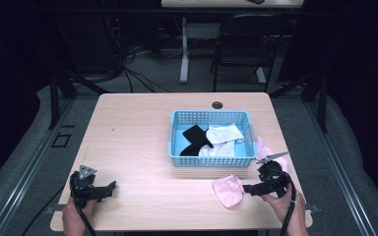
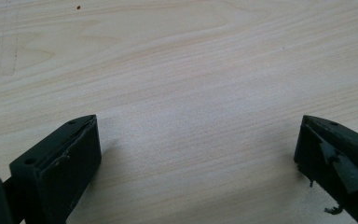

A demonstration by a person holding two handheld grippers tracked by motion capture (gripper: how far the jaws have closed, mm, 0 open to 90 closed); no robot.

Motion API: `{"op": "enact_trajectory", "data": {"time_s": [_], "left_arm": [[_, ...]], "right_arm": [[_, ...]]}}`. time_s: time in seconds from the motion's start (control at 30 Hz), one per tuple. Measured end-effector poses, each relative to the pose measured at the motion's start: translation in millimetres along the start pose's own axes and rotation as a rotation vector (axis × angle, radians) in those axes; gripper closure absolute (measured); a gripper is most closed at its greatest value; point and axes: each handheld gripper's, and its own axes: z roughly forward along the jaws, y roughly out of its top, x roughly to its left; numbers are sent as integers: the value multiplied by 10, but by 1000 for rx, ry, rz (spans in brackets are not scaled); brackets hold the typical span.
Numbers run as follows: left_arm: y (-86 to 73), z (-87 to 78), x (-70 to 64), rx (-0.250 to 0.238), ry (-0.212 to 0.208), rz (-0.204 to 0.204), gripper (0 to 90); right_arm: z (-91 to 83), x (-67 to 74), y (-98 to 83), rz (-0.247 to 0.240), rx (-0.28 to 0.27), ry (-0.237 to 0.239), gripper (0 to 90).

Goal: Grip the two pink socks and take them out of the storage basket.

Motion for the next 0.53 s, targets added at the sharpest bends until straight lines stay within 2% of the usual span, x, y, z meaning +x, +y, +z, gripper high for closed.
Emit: {"op": "enact_trajectory", "data": {"time_s": [0.3,0.4,0.53], "left_arm": [[0,-1,-1,1,1,1,5],[0,-1,-1,0,1,1,5],[0,-1,0,1,0,0,5]], "right_arm": [[97,-185,-446,67,-90,-46,37],[137,-190,-543,80,-123,-68,25],[178,-195,-629,86,-130,-100,0]]}}
